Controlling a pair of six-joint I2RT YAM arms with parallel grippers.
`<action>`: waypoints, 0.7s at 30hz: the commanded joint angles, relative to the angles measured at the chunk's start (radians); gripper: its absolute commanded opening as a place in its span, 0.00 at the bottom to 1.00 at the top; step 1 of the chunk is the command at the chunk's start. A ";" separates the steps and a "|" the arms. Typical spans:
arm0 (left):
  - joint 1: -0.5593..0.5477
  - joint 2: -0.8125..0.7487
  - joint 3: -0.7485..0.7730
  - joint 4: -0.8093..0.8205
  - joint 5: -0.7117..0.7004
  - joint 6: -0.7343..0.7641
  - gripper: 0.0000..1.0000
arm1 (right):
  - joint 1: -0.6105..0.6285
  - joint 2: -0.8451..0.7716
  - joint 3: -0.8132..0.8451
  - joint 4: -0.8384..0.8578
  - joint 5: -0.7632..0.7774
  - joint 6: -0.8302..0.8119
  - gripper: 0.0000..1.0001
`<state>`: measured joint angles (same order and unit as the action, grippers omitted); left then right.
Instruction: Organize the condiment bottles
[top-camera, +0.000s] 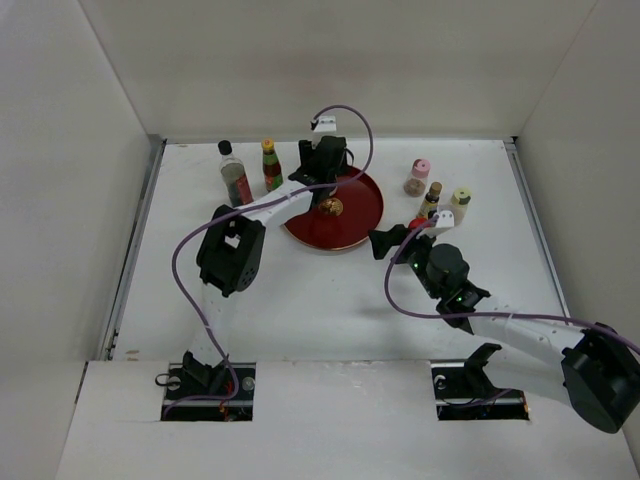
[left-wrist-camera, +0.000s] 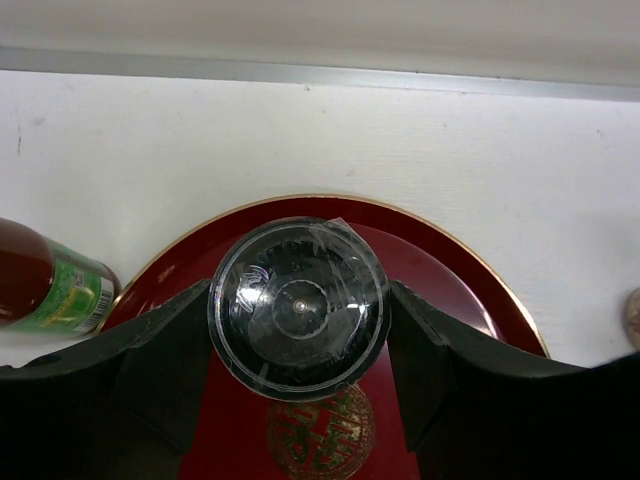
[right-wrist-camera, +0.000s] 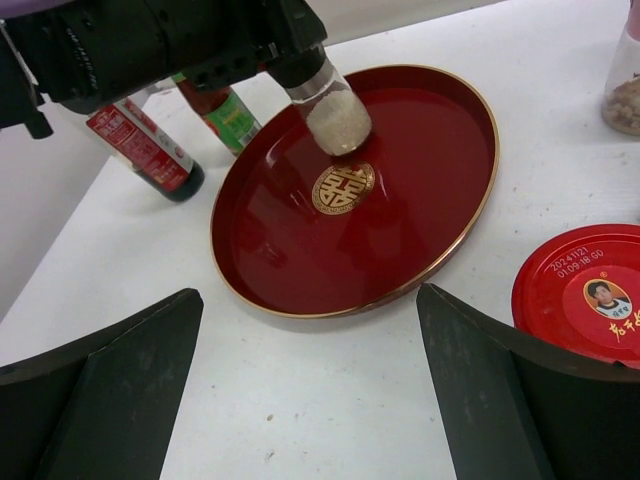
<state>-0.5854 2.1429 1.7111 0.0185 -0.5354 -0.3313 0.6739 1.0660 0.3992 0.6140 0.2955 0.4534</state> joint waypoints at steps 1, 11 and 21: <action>0.011 -0.025 0.081 0.090 0.000 0.021 0.37 | -0.007 -0.012 0.001 0.049 -0.012 0.018 0.95; 0.016 -0.014 0.044 0.130 -0.015 0.089 0.76 | -0.010 0.000 0.001 0.050 -0.010 0.019 0.96; 0.032 -0.305 -0.145 0.161 -0.031 0.071 0.79 | -0.015 0.002 0.003 0.047 -0.012 0.022 0.97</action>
<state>-0.5747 2.0006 1.5925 0.1093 -0.5415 -0.2577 0.6670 1.0672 0.3969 0.6140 0.2947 0.4660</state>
